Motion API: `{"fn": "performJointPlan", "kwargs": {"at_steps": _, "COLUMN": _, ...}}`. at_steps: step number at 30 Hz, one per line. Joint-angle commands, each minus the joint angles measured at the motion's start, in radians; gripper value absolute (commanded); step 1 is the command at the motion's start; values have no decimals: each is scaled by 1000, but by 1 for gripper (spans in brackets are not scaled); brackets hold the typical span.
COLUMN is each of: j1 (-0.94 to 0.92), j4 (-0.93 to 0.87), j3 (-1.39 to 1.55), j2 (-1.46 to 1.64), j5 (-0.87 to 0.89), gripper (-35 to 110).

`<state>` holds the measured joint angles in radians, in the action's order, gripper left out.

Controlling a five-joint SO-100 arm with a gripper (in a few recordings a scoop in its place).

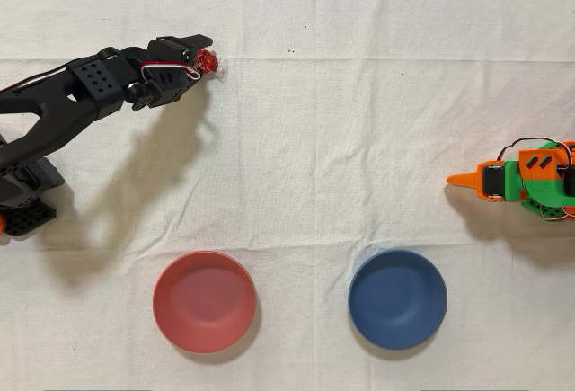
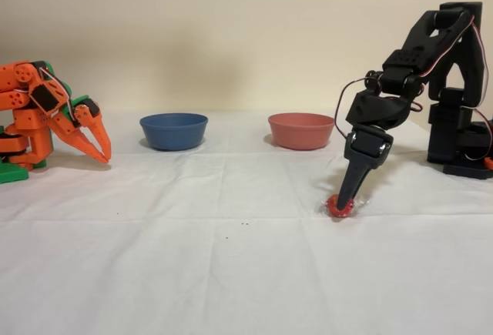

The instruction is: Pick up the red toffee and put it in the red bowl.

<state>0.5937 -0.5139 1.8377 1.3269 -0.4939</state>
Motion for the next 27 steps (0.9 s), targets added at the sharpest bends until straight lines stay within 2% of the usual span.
{"fn": "performJointPlan", "kwargs": {"at_steps": 1, "j1": 9, "j4": 0, "j3": -55, "j2": 17, "j5": 0, "gripper": 24}}
{"fn": "performJointPlan", "kwargs": {"at_steps": 6, "j1": 8, "j4": 5, "j3": -55, "j2": 14, "j5": 2, "gripper": 15}}
{"fn": "performJointPlan", "kwargs": {"at_steps": 15, "j1": 8, "j4": 6, "j3": -52, "j2": 15, "j5": -6, "gripper": 8}}
{"fn": "performJointPlan", "kwargs": {"at_steps": 27, "j1": -2, "j4": -21, "j3": -48, "j2": 75, "j5": -6, "gripper": 8}}
